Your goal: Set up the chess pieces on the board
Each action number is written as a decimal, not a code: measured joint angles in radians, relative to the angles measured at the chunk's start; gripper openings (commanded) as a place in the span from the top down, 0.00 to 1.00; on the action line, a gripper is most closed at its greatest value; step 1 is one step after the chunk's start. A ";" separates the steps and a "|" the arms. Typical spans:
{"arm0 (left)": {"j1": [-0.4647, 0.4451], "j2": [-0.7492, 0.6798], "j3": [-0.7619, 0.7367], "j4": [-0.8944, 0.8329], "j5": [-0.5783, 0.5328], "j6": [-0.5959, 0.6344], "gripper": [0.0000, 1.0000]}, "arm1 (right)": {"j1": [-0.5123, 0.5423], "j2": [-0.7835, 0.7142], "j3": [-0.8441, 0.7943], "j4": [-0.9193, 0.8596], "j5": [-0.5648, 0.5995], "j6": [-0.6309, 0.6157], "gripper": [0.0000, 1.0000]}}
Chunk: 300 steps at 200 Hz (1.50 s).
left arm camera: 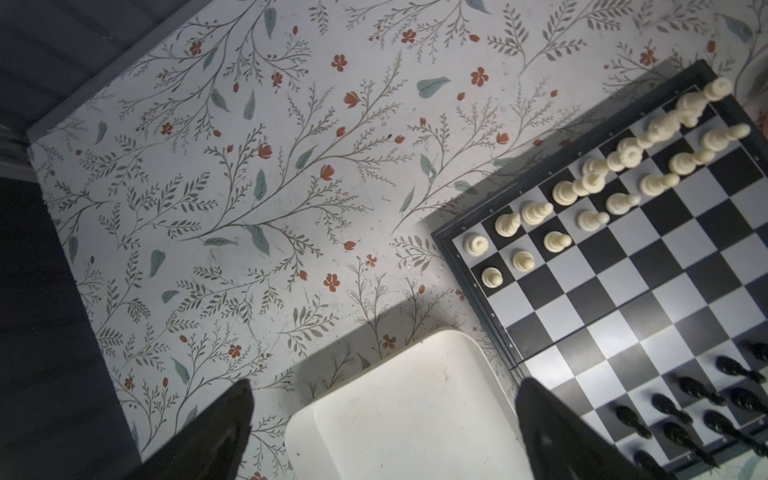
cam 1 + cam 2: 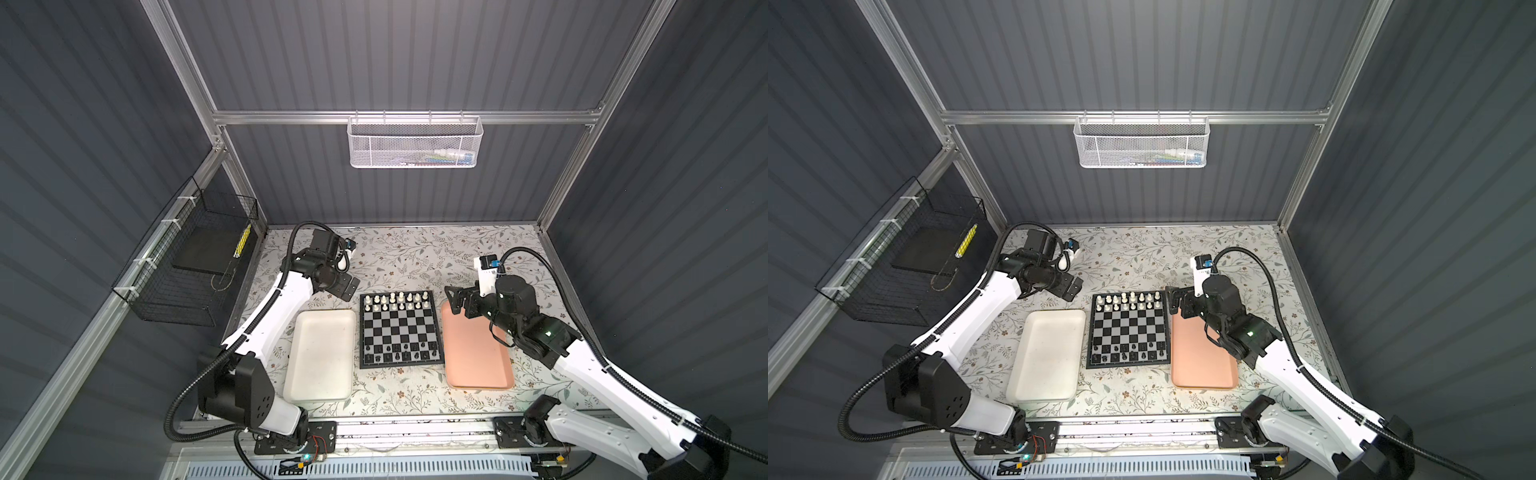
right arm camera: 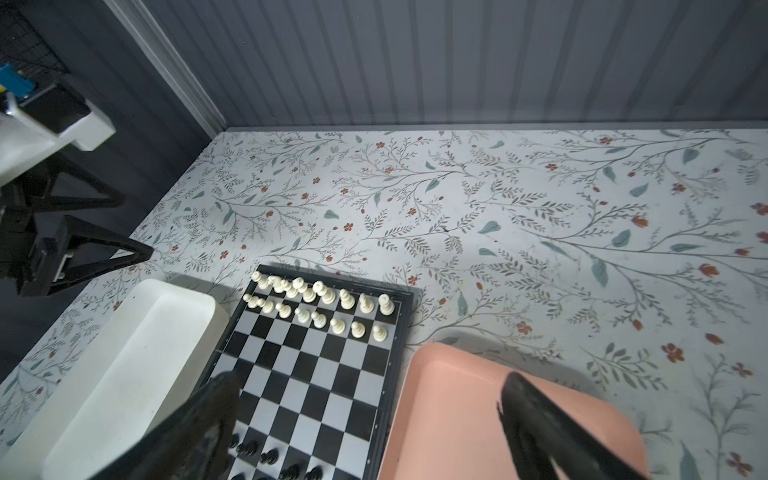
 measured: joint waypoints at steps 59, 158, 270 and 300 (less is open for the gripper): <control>0.122 -0.062 -0.242 0.300 -0.040 -0.184 0.01 | -0.330 -0.134 -0.179 0.064 0.008 -0.032 0.01; 0.307 -0.178 -0.630 0.805 -0.089 -0.207 0.00 | -0.717 0.042 -0.536 0.529 -0.005 -0.107 0.01; 0.322 -0.114 -0.909 1.332 -0.036 -0.256 0.00 | -0.734 0.233 -0.603 1.036 -0.146 -0.163 0.01; 0.322 -0.079 -0.941 1.450 0.000 -0.255 0.00 | -0.784 0.246 -0.603 1.075 -0.170 -0.155 0.01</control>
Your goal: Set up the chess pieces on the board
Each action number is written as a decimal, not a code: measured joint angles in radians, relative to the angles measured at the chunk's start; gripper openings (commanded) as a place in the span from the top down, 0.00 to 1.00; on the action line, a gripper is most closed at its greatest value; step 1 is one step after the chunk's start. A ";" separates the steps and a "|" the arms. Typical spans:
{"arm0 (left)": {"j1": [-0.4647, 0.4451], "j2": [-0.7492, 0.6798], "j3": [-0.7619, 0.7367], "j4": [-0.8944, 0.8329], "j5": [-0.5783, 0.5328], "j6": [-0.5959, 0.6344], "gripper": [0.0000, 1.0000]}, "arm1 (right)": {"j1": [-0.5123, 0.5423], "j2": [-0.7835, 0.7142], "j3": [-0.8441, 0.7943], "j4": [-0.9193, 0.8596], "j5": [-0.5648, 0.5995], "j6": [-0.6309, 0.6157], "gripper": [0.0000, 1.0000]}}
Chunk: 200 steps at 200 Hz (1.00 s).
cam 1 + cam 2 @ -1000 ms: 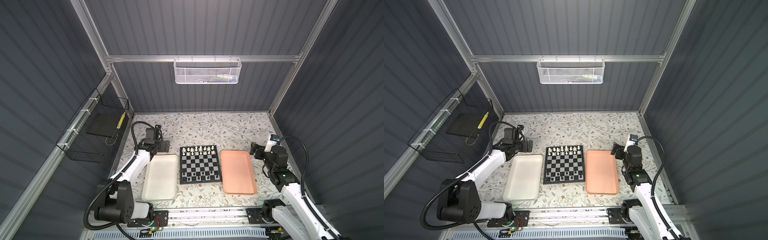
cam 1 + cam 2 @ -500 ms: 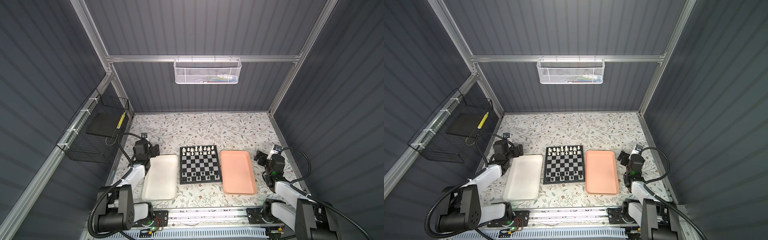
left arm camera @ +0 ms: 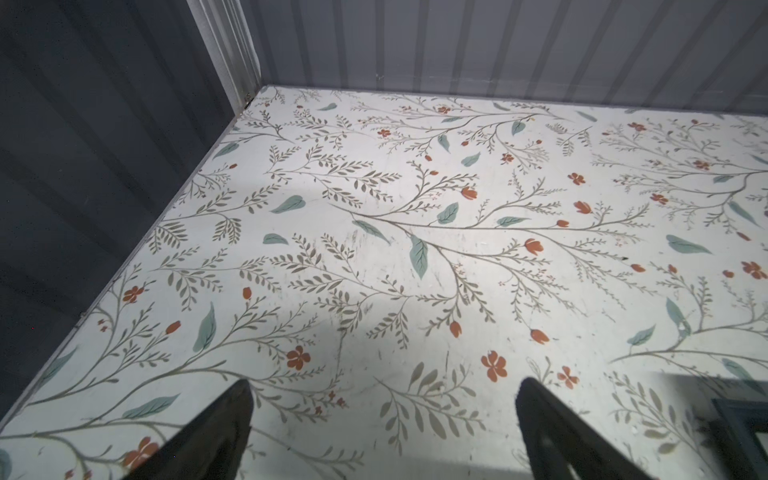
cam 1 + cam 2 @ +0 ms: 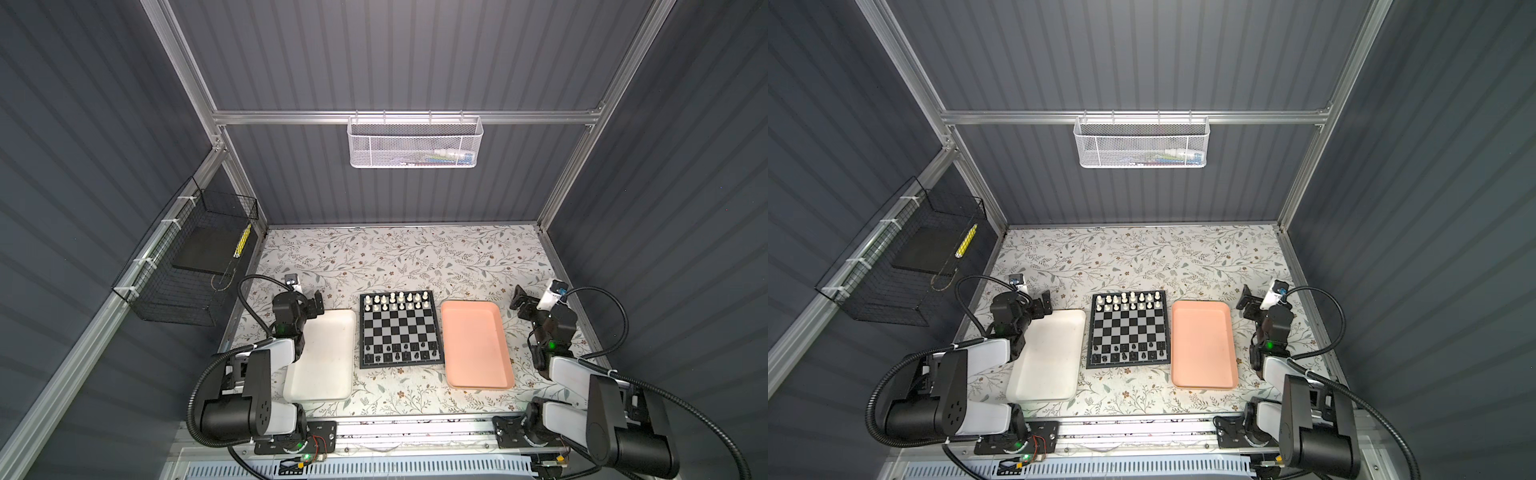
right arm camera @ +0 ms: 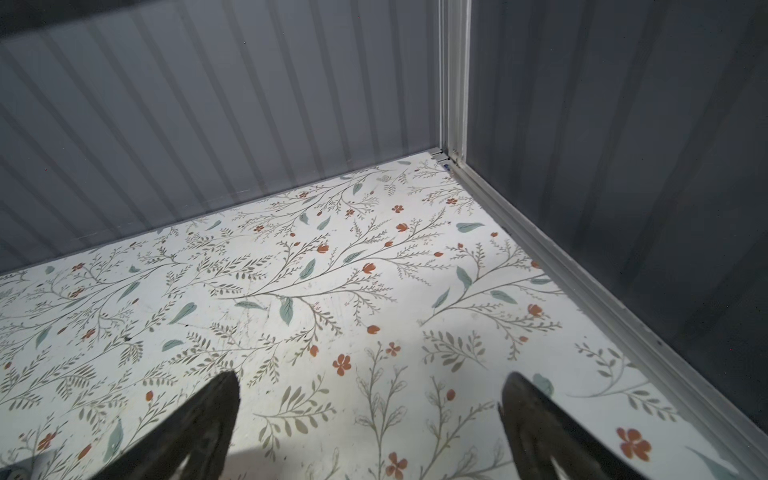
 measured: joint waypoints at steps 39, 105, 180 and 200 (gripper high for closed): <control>0.000 0.017 -0.082 0.172 0.021 0.005 0.00 | -0.006 0.063 -0.022 0.112 -0.076 0.010 0.01; 0.000 0.065 -0.120 0.291 0.066 0.010 0.00 | -0.005 0.295 -0.080 0.370 -0.121 0.014 0.01; 0.005 0.355 -0.172 0.675 0.090 -0.016 0.00 | -0.002 0.292 -0.042 0.405 -0.178 0.006 0.01; 0.006 0.353 -0.169 0.692 0.082 -0.021 0.00 | 0.007 0.275 0.020 0.322 -0.181 -0.007 0.01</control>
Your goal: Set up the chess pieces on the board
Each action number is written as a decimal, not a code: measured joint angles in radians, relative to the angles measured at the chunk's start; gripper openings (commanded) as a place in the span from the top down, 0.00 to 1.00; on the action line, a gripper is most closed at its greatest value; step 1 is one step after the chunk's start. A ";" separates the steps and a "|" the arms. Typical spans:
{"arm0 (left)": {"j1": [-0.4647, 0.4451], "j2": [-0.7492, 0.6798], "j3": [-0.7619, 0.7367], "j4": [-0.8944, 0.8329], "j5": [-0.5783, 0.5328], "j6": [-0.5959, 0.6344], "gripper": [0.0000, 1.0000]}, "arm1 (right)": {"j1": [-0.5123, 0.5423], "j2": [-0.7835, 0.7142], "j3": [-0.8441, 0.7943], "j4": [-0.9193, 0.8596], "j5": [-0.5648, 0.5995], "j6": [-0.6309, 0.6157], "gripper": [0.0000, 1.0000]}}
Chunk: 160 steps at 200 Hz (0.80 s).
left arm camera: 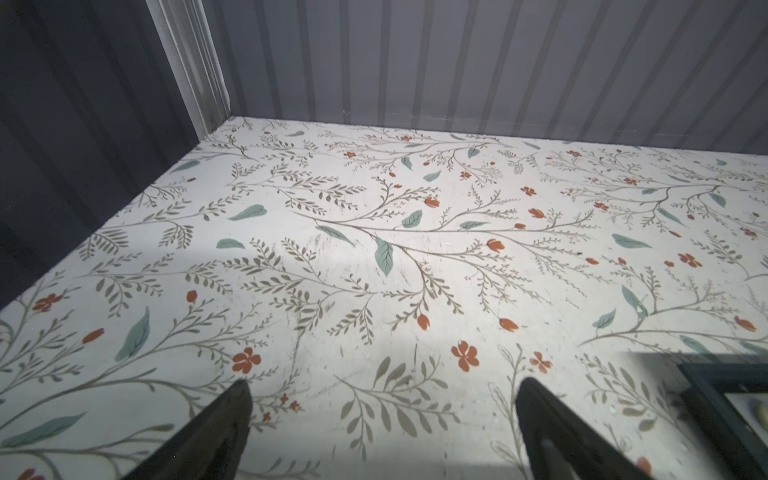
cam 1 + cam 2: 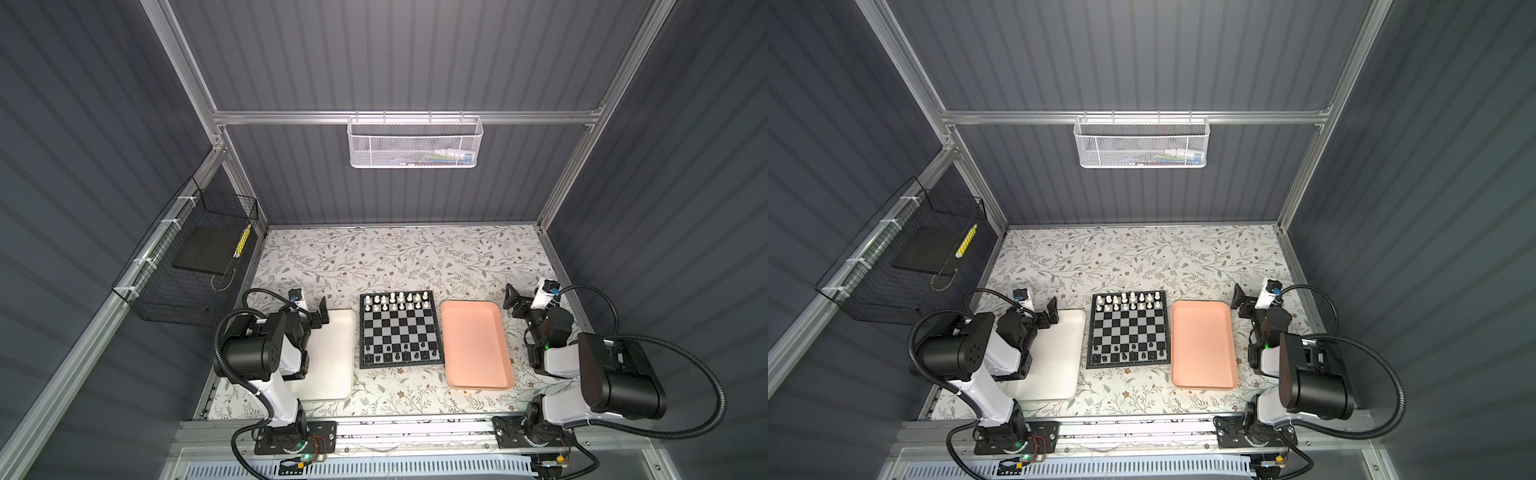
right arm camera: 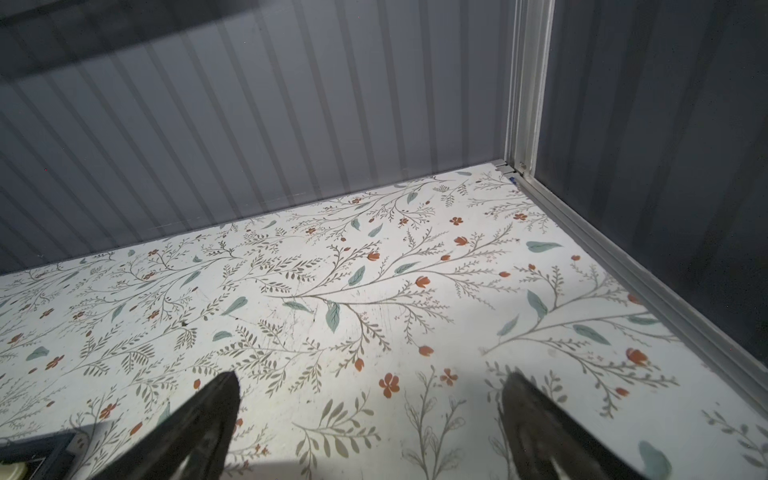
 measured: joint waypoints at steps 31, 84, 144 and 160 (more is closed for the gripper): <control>0.000 -0.023 0.068 -0.110 -0.032 -0.021 0.00 | 0.064 -0.011 0.086 -0.144 0.058 -0.032 0.01; 0.000 -0.030 0.169 -0.275 -0.035 -0.021 0.00 | 0.093 -0.013 0.096 -0.236 0.118 -0.066 0.01; -0.021 -0.030 0.207 -0.383 -0.051 -0.016 0.01 | 0.093 -0.013 0.096 -0.256 0.125 -0.073 0.01; -0.021 -0.030 0.207 -0.390 -0.054 -0.016 0.00 | 0.093 -0.013 0.096 -0.260 0.125 -0.076 0.01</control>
